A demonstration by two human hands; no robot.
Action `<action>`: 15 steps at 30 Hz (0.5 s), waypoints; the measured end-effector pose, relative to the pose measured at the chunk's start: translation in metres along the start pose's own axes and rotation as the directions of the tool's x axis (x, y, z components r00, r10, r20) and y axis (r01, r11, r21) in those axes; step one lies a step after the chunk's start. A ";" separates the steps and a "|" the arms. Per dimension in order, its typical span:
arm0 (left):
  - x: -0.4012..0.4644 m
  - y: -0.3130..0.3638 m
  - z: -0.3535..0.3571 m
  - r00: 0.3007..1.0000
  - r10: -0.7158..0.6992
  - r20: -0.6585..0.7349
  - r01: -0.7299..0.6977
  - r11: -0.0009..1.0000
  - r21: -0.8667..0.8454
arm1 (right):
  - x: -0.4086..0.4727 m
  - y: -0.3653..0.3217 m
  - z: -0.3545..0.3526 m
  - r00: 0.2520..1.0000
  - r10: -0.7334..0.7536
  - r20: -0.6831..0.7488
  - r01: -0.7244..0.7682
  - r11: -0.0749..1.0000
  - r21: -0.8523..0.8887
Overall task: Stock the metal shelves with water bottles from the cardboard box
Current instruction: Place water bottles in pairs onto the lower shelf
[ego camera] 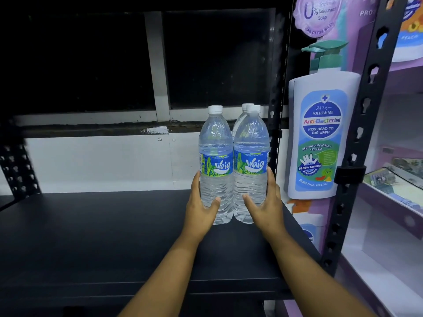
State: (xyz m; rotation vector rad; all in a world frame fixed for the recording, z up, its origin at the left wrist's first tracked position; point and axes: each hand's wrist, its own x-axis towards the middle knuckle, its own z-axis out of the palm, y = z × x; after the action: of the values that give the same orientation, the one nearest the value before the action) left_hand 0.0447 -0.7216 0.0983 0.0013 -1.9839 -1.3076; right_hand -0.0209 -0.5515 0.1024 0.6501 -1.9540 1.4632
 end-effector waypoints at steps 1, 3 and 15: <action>0.000 0.000 0.000 1.000 -0.002 0.003 0.002 1.000 0.003 | 0.000 0.000 0.000 1.000 -0.002 0.002 0.002 1.000 -0.002; -0.002 0.003 0.000 1.000 0.001 0.008 -0.001 1.000 0.012 | -0.001 -0.002 -0.001 1.000 -0.002 0.007 0.002 1.000 -0.004; -0.010 0.017 -0.019 0.986 -0.029 0.162 -0.004 0.980 0.201 | -0.011 -0.015 -0.015 0.978 0.101 0.181 -0.092 0.994 -0.058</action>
State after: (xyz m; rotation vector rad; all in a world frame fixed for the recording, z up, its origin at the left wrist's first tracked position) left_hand 0.0693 -0.7247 0.1104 0.0031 -2.2528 -1.1410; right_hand -0.0003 -0.5411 0.1074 0.6989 -2.1838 1.4511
